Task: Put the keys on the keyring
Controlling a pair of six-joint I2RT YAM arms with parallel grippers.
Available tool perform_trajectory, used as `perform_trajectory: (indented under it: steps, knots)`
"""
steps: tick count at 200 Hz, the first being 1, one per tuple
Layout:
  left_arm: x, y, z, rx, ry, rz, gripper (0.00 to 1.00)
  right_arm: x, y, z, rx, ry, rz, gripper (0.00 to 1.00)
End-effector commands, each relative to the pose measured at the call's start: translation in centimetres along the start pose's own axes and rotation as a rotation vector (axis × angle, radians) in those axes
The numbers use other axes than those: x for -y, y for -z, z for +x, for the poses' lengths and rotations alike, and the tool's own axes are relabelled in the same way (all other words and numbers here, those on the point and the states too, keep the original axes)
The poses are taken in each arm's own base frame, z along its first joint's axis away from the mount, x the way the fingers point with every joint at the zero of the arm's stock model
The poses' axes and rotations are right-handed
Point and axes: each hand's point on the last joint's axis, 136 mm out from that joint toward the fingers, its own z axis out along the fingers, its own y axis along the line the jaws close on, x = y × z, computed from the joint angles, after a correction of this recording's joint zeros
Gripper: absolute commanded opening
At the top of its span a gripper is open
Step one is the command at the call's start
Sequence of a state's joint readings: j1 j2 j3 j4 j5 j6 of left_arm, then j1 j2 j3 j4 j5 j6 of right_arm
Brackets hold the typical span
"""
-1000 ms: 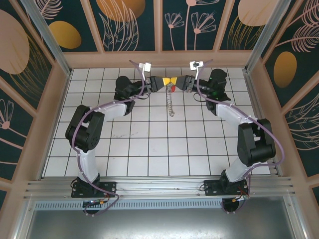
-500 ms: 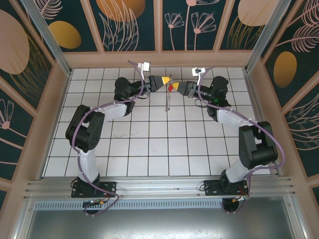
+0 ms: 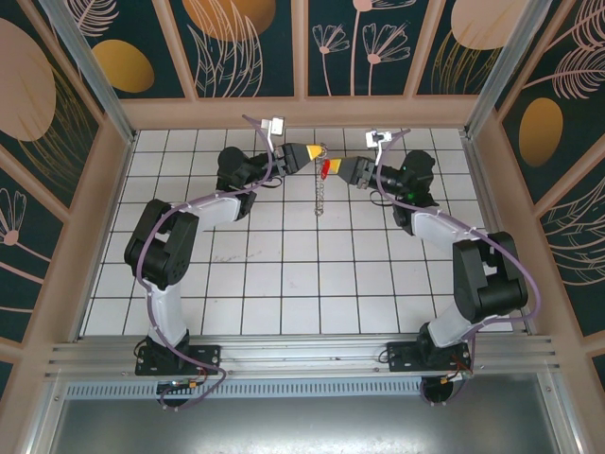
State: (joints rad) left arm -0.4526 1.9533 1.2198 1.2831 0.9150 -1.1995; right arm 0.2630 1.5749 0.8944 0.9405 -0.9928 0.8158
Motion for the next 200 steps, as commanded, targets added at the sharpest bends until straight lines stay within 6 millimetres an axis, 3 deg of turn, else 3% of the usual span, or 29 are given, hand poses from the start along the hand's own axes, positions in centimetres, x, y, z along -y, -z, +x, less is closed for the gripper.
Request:
perform_trajectory:
  steps: [1,40,76,118,155,200]
  knots:
    - [1.4,-0.1,-0.6,0.028,-0.053,0.046,0.00,-1.5,0.3,-1.0,0.033,0.055,-0.039,0.34]
    - [1.5,-0.1,-0.6,0.026,-0.054,0.047,0.00,-0.4,1.5,-1.4,0.087,0.057,0.050,0.36]
    - [1.6,-0.1,-0.6,0.027,-0.053,0.047,0.00,-0.9,2.5,-1.7,0.128,0.078,0.066,0.36]
    - [1.5,-0.1,-0.7,0.028,-0.042,0.037,0.00,-1.9,1.5,-0.9,0.086,0.134,0.039,0.42]
    - [1.8,-0.1,-0.8,0.027,-0.046,0.040,0.00,-1.3,-0.1,-0.1,0.030,0.179,0.088,0.47]
    - [2.0,-0.1,-0.8,0.026,-0.047,0.041,0.00,-0.6,-0.6,-0.3,0.026,0.189,0.104,0.49]
